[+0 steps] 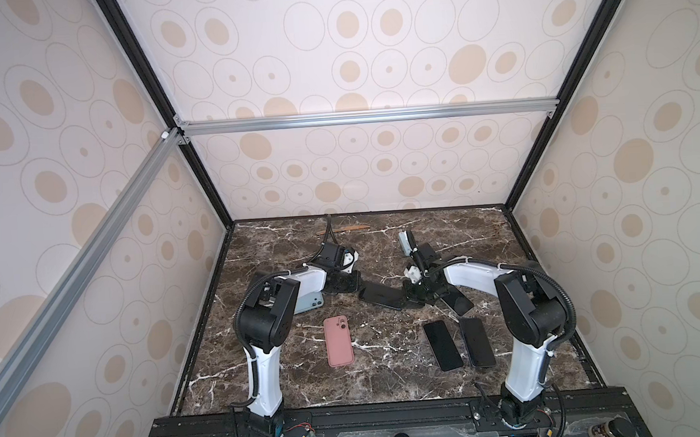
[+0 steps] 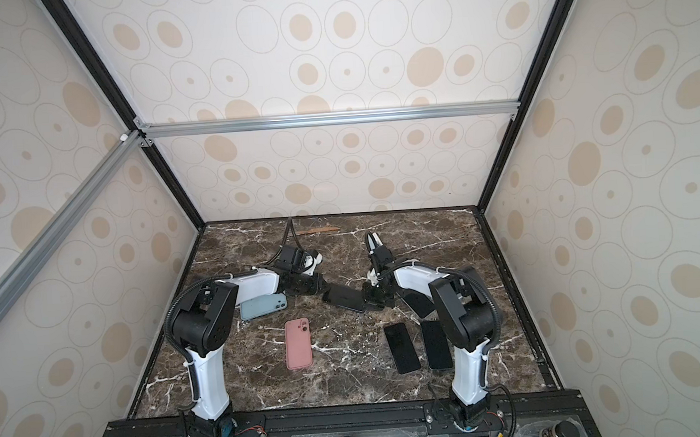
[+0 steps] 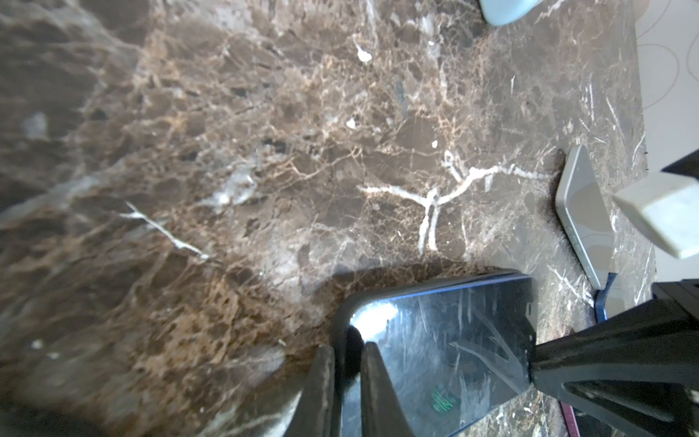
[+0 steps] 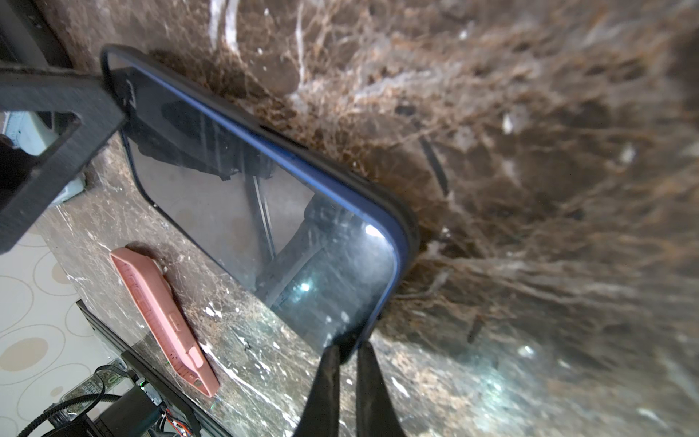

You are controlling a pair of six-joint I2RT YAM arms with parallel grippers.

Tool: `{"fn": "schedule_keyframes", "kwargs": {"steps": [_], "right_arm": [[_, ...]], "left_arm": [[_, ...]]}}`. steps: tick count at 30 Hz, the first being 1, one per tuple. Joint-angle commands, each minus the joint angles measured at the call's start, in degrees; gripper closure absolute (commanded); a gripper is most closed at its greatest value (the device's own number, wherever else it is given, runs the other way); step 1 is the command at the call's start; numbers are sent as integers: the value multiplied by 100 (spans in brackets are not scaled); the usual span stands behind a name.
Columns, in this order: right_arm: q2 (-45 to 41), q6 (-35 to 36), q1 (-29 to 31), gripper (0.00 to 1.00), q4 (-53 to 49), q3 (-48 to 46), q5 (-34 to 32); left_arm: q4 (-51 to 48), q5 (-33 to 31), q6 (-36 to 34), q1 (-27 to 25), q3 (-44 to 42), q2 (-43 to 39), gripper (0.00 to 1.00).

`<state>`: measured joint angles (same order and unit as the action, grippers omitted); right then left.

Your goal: Put the phone into the phone case

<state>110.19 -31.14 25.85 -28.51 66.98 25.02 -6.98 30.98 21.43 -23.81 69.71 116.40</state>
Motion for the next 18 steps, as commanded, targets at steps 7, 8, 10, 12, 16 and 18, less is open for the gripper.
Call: {"fn": "schedule_keyframes", "kwargs": {"steps": [7,8,10,12,16,18], "right_arm": [[1683,71,259,91,582,-587,-1105],[1703,49,257,92,609,-581,-1087],[1673,-13,261,92,696,-662,-1128],[1676,-67,254,92,766,-699,-1147],[1740,-163,257,92,841,-730,-1115],[1769,-223,262,92,922,-781,-1118]], "left_arm": [[-862,-110,-40,-344,-387,770,86],[-860,-114,-32,-351,-403,770,86],[-844,-119,-24,-351,-432,763,86],[-824,-95,-9,-352,-454,753,86],[-805,-85,10,-369,-467,726,87],[-791,-105,10,-376,-483,718,87]]}}
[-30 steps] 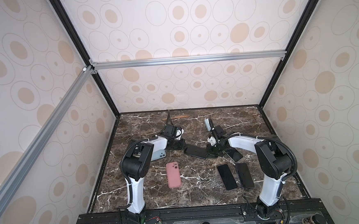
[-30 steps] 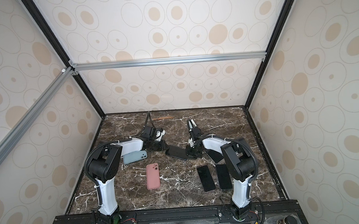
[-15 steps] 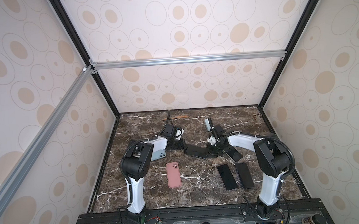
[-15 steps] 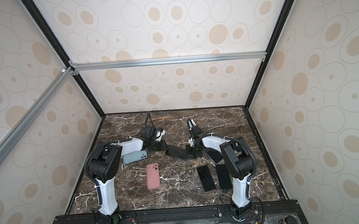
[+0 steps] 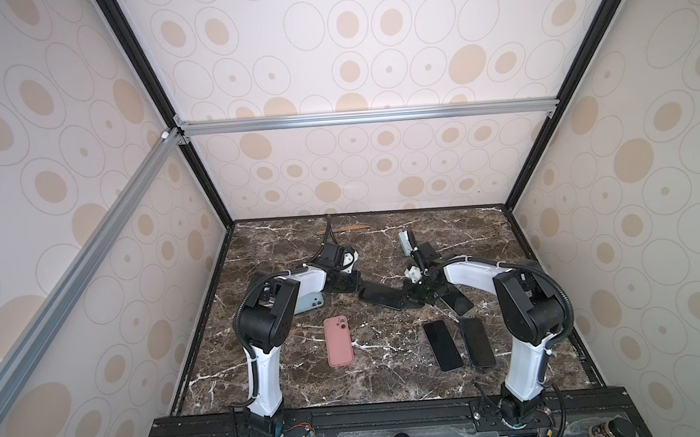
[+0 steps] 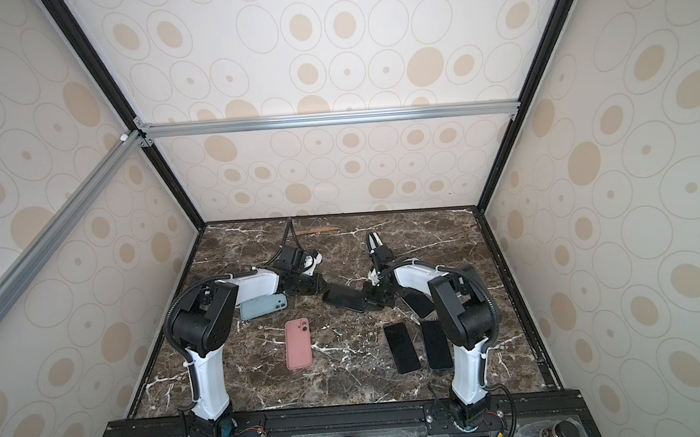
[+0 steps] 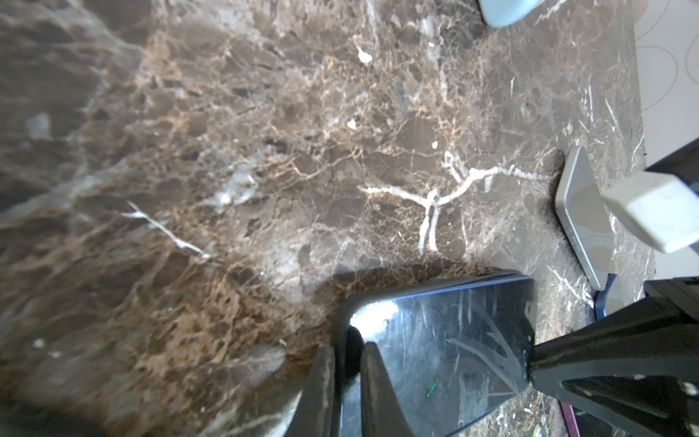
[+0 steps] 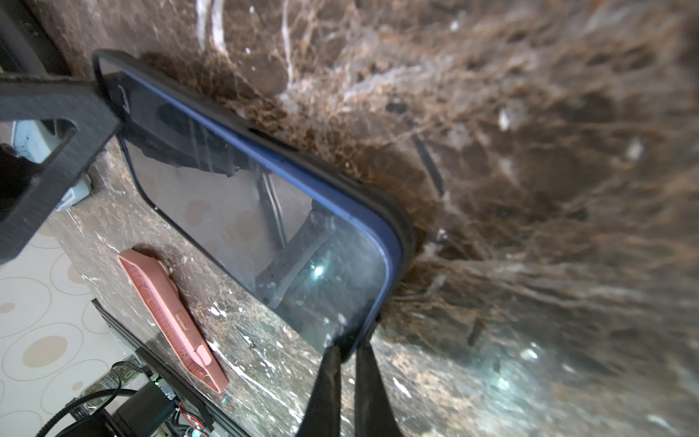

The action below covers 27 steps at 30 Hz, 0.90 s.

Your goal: Put the phone into the phone case

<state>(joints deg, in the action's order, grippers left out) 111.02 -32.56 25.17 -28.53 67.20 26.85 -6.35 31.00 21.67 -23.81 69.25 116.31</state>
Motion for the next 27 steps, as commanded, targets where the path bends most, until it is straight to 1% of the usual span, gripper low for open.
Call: {"fn": "schedule_keyframes", "kwargs": {"steps": [1,9,11,14,16,22,25,27], "right_arm": [[1710,-121,330,92,953,-813,-1295],[1836,-419,423,92,1295,-919,-1242],[1687,-464,463,91,1361,-1024,-1330],[1219,-431,478,91,1332,-1158,-1516],[831,-318,474,90,1099,-1061,-1656],[-276,115,438,84,-14,-318,-2016],[-686,268,378,74,-470,-42,-2078],[-908,386,288,73,-742,99,-2066]], "left_arm": [[-851,-111,-14,-394,-447,727,87],[-798,-80,6,-492,-509,738,87],[-774,-94,21,-493,-526,720,87],[-771,-129,33,-501,-519,634,87],[-771,-240,17,-495,-486,518,87],[-816,-543,-14,-482,-380,-9,86],[-922,-679,4,-473,-281,-309,85],[-1082,-741,-1,-442,-125,-458,85]]}}
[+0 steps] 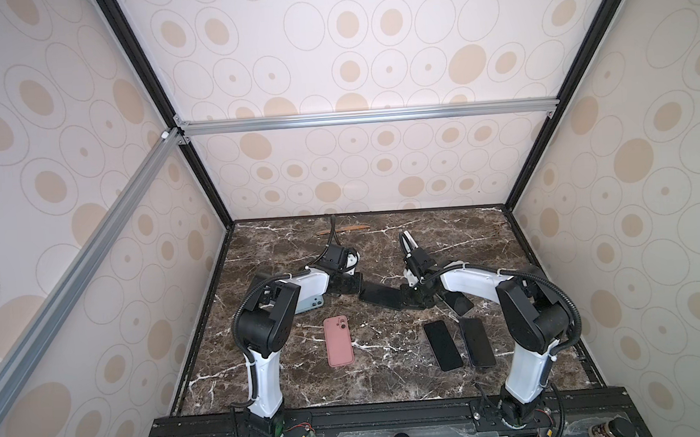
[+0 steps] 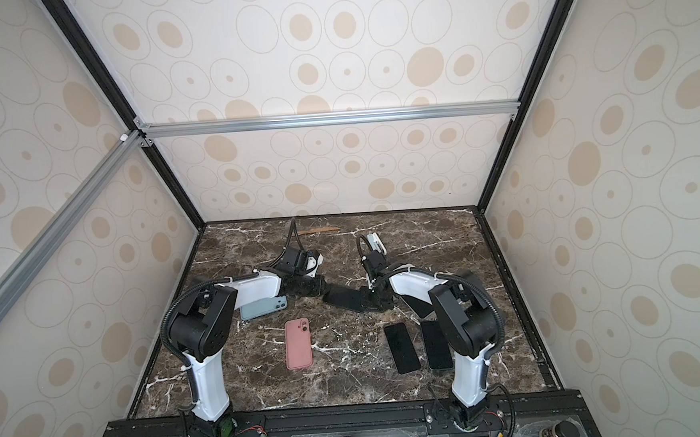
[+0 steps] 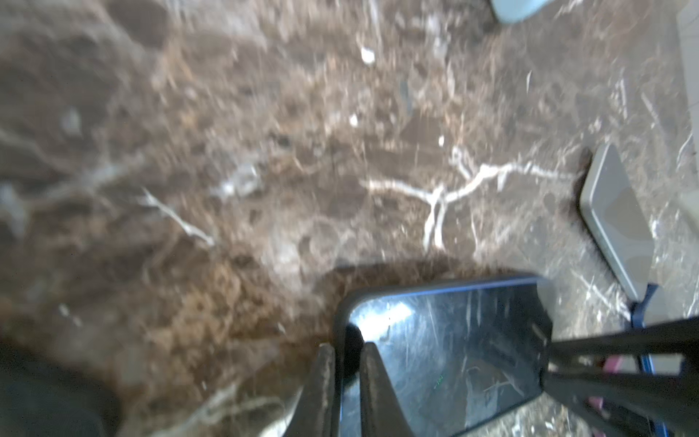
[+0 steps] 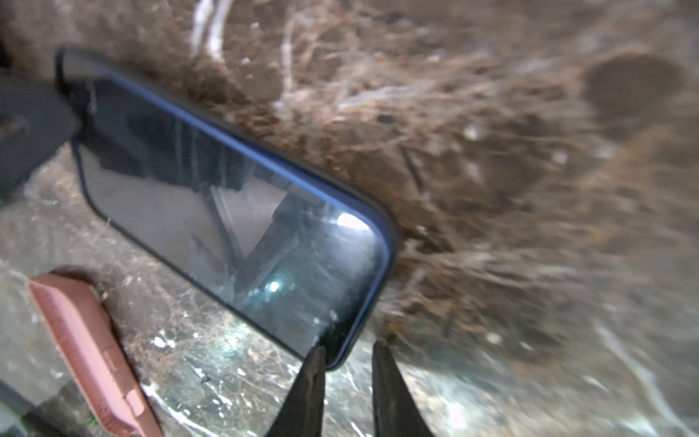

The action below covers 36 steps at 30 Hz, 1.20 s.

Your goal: Put the phone into the phone case

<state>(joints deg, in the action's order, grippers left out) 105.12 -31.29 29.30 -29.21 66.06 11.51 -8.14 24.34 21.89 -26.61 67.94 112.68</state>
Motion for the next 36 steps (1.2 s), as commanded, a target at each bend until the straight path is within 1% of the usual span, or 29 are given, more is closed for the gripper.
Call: {"fn": "schedule_keyframes", "kwargs": {"steps": [1,4,8,12,16,18,19,25,30,36], "right_arm": [[-440,342,-186,72,-804,285,-555],[-711,489,-419,71,-1007,417,-521],[-776,561,-749,73,-881,527,52],[-525,592,-775,76,-747,626,315],[-283,362,-773,79,-264,478,647],[-167,272,-773,81,-69,381,729],[-114,234,-770,82,2,356,757],[126,2,-769,82,478,188,892],[292,-26,-770,82,531,183,914],[406,9,-771,83,480,89,932]], "left_arm": [[-1001,-106,-22,-126,86,-159,85],[-1203,-254,-39,-31,315,-361,83],[-1206,-319,3,187,547,-453,77],[-1045,-23,142,330,641,-243,73],[-804,189,198,332,586,-109,70],[-728,229,183,334,541,-50,70],[-671,405,159,333,492,-46,70],[-332,637,154,339,385,41,69],[-321,787,90,319,400,168,70],[-363,724,70,294,277,201,71]]}}
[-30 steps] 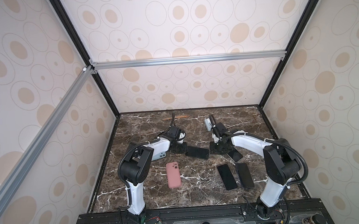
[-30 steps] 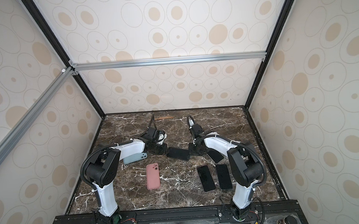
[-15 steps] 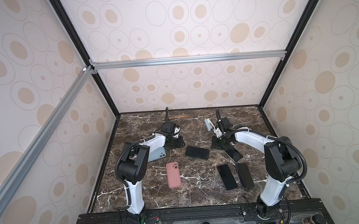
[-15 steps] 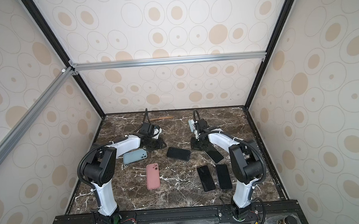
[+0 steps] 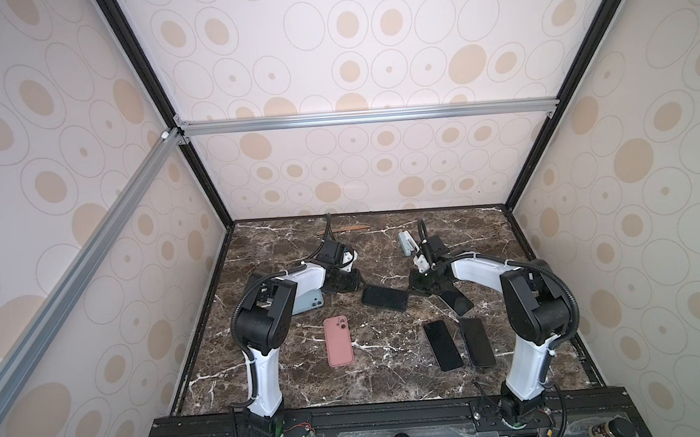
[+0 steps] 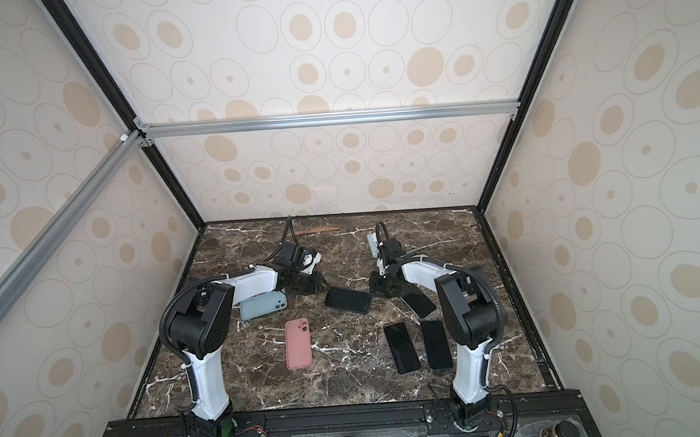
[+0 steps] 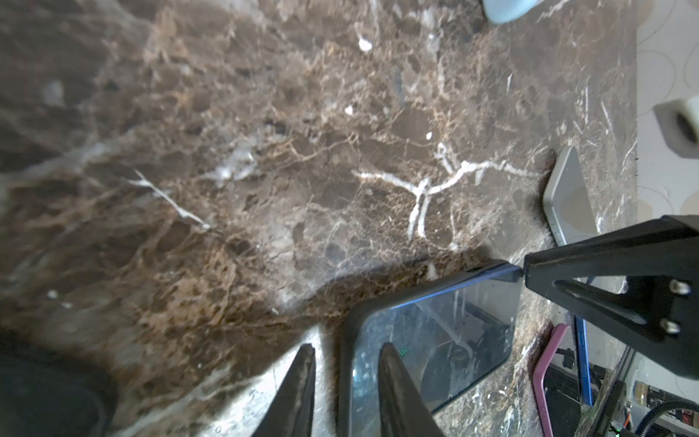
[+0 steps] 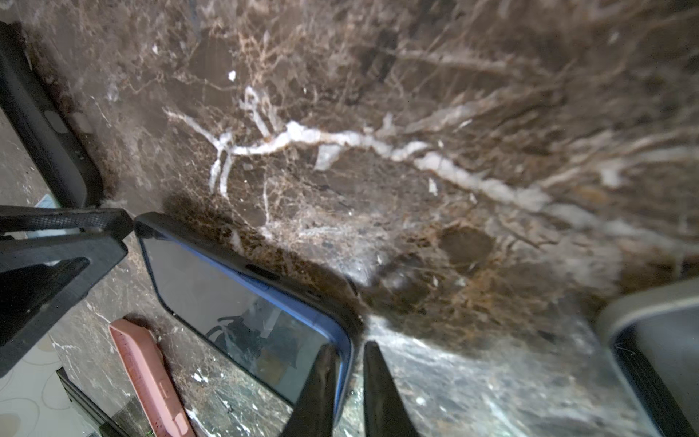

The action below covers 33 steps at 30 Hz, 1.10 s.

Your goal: Put the phone into the phone case

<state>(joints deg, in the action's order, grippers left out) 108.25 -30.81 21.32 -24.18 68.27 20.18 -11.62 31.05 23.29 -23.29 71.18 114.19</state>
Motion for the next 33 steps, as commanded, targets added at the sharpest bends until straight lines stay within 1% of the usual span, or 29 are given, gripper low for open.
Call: {"fn": "schedule_keyframes", "kwargs": {"steps": [1,8,18,24,28,30,33], "right_arm": [[111,-39,22,84,-24,-147,58],[203,4,37,86,-243,-105,67],[668,177,40,90,-605,-79,-166],[1004,405,114,92,-918,-49,-500],[1176,414,188,92,-827,-130,-631],[1265,409,241,92,-824,-74,-680],[1397,456,380,92,-935,102,-950]], "left_arm": [[-8,52,-86,-57,-50,62,72],[-104,69,-96,-182,-52,154,74],[-91,72,0,-281,-187,217,76],[-95,-28,-22,-299,-235,197,76],[-113,-59,-61,-299,-253,187,76],[-104,-55,-69,-299,-258,174,76],[-81,-57,-61,-299,-236,158,76]]}}
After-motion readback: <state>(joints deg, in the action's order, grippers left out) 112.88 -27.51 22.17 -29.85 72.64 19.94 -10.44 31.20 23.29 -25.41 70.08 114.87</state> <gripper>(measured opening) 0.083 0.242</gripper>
